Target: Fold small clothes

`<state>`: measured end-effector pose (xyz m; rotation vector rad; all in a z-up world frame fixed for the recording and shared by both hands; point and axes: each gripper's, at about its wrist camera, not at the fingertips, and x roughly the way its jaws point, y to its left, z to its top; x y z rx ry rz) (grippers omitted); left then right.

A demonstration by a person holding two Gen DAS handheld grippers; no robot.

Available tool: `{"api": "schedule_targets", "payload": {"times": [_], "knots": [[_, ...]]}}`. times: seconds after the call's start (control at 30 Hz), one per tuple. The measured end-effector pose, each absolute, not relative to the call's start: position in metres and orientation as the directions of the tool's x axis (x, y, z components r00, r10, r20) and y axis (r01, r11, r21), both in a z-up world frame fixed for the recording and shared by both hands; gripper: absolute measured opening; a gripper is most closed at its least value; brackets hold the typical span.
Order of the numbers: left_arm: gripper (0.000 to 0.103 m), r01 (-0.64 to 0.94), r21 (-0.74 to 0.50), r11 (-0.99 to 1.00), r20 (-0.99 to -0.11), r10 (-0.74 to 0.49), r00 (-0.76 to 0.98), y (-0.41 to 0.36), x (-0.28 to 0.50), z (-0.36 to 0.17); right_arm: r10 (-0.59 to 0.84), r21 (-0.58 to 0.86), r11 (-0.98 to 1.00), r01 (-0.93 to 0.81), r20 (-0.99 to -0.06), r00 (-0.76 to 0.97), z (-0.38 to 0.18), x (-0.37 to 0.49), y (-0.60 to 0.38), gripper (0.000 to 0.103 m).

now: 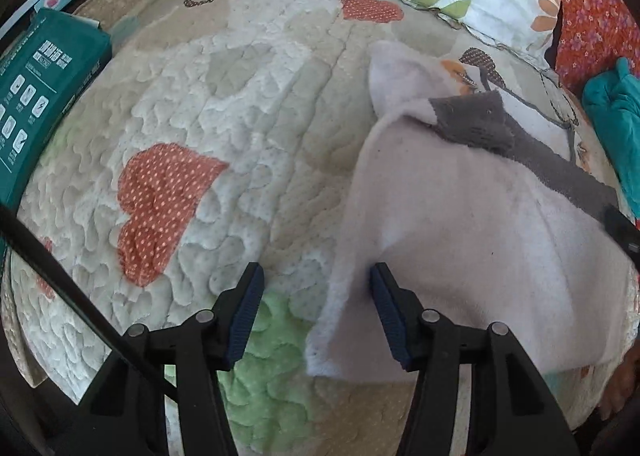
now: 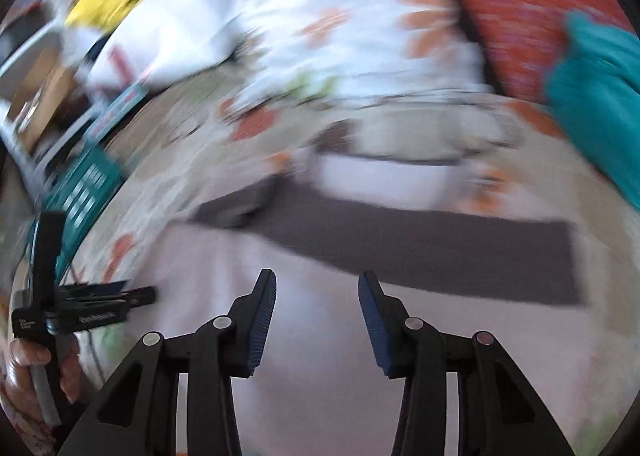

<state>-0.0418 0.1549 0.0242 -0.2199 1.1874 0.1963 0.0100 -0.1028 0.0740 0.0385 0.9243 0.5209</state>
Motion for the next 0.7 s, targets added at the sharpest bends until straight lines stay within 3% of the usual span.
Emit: {"api": "schedule_targets", "payload": {"times": [0.23,0.53,0.7], "knots": [[0.055,-0.282,-0.112,0.953,-0.939,-0.009,0.344,0.161,-0.045,0.025,0.299,0.075,0.867,-0.493,-0.869,0.394,0.033,0.071,0.031,0.039],[0.055,-0.286,-0.154,0.946,-0.937,-0.048,0.346,0.165,-0.044,0.028,0.203,-0.025,0.893,-0.449,-0.869,0.451,0.04,0.133,0.104,0.039],[0.055,-0.307,-0.134,0.942,-0.92,-0.003,0.391,0.167,-0.048,0.043,0.262,0.034,0.899,-0.437,-0.84,0.474,0.077,0.115,0.066,0.05]]}}
